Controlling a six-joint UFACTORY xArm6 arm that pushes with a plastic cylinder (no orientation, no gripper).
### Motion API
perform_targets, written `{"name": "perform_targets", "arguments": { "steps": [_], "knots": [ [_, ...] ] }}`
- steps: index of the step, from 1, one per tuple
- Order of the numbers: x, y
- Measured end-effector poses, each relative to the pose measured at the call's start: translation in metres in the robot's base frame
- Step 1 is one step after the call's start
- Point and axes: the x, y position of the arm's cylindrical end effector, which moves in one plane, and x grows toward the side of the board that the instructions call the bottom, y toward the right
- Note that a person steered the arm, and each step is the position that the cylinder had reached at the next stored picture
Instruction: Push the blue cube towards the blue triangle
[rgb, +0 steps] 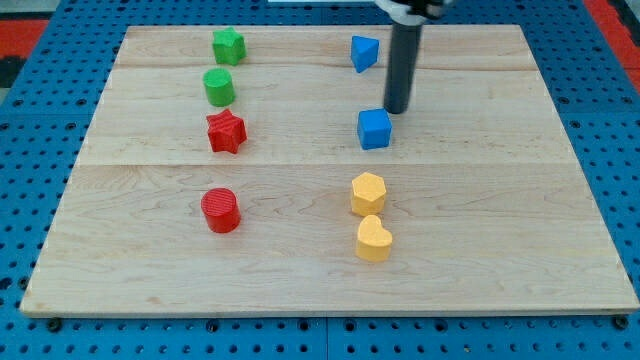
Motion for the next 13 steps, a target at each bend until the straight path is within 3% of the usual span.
{"name": "perform_targets", "arguments": {
  "steps": [1, 2, 8, 9, 10, 12, 13],
  "knots": [
    [0.01, 0.044],
    [0.011, 0.044],
    [0.042, -0.041],
    [0.06, -0.048],
    [0.105, -0.038],
    [0.104, -0.071],
    [0.085, -0.066]
  ]
}}
